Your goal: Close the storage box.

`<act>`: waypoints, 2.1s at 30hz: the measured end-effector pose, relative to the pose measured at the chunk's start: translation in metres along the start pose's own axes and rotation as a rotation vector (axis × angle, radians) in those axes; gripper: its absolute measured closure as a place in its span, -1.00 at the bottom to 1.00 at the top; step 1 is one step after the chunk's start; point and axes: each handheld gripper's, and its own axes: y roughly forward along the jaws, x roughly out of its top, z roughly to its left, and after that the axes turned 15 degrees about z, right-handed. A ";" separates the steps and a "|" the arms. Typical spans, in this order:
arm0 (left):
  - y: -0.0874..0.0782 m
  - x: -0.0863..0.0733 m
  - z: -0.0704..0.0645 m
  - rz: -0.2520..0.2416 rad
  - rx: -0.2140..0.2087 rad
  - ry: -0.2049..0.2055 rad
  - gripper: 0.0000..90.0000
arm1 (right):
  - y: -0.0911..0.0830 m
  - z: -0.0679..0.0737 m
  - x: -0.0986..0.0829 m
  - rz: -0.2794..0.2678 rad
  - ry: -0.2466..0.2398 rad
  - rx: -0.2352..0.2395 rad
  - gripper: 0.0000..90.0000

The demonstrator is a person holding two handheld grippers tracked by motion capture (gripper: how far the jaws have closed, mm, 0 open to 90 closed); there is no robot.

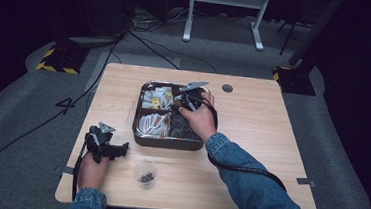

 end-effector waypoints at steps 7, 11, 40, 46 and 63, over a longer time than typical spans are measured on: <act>0.000 0.000 0.000 0.000 -0.002 -0.001 -1.00 | 0.009 0.003 0.004 0.014 -0.014 -0.010 0.30; 0.000 0.000 0.000 0.000 -0.002 -0.002 -1.00 | 0.014 0.005 0.005 0.020 -0.013 -0.011 0.30; 0.000 0.000 0.000 -0.002 -0.002 -0.004 -1.00 | 0.029 0.003 0.004 0.022 -0.025 -0.015 0.30; 0.000 0.000 0.000 -0.002 -0.003 -0.004 -1.00 | 0.029 0.004 0.003 0.017 -0.023 -0.018 0.29; 0.000 0.000 0.000 0.000 -0.002 -0.002 -1.00 | 0.007 0.003 0.006 -0.045 -0.010 0.038 -0.07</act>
